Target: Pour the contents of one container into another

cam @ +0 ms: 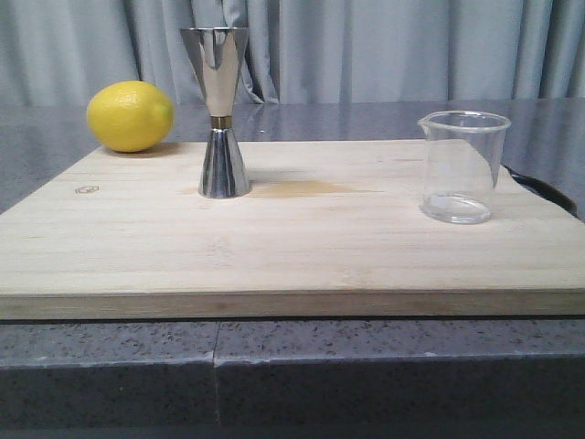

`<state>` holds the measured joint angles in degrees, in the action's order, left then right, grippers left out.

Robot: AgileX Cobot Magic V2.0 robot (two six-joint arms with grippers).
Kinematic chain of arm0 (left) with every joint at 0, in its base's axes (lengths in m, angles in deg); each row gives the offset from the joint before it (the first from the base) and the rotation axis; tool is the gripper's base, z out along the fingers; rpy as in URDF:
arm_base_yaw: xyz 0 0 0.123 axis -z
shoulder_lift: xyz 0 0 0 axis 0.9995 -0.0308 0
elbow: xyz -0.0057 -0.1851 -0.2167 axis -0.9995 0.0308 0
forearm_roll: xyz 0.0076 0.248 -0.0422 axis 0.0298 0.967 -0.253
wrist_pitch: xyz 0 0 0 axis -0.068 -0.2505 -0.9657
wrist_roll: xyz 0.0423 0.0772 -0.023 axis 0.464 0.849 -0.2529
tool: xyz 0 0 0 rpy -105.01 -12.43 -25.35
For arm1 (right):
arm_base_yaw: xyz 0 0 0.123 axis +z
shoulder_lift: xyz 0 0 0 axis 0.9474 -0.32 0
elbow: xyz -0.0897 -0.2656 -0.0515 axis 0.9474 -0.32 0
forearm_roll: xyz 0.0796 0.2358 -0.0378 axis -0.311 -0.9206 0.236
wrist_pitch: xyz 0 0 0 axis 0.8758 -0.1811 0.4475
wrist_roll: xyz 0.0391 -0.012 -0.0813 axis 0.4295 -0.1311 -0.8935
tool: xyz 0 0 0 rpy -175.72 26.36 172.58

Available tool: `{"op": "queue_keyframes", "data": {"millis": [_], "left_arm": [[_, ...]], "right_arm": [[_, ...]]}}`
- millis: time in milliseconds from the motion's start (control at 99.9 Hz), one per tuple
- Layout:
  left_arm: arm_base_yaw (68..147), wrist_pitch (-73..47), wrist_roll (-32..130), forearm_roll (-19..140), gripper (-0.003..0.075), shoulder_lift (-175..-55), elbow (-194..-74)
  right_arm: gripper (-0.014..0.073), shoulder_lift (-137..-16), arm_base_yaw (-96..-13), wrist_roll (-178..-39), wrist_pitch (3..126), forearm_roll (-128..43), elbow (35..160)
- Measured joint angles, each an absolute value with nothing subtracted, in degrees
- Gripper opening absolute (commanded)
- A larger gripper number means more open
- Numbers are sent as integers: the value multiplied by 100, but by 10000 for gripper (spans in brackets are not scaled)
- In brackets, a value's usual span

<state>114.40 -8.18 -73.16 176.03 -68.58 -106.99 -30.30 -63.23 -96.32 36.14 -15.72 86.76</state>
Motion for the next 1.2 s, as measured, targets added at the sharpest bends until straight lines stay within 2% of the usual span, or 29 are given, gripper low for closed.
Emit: {"op": "queue_keyframes", "data": {"millis": [180,250,320,421,561,591,621,1202], "left_arm": [[11440,-843,-7316,17603,440,-6521,-10252],[11440,-851,-7316,17603,439,-6478,-10135],[11440,-851,-7327,17603,412,-6480,-10059],[11440,-864,-7327,17603,301,-6480,-10022],[11440,-875,-7327,17603,77,-6480,-10008],[11440,-875,-7327,17603,21,-6480,-10008],[11440,-875,-7327,17603,-20,-6480,-10008],[11440,-963,-7327,17603,-18,-6480,-10008]], "right_arm": [[641,-2872,-6323,-9562,3467,-1525,8406],[575,-2872,-6328,-9553,3495,-1525,8277],[466,-2872,-6328,-9548,3605,-1525,8157],[246,-2872,-6328,-9539,3887,-1525,8036],[-39,-2872,-6328,-9539,4287,-1525,7925],[-72,-2872,-6328,-9539,4352,-1525,7905],[-71,-2872,-6328,-9535,4409,-1525,7902],[-73,-2872,-6328,-9524,4374,-1655,7880]]}}
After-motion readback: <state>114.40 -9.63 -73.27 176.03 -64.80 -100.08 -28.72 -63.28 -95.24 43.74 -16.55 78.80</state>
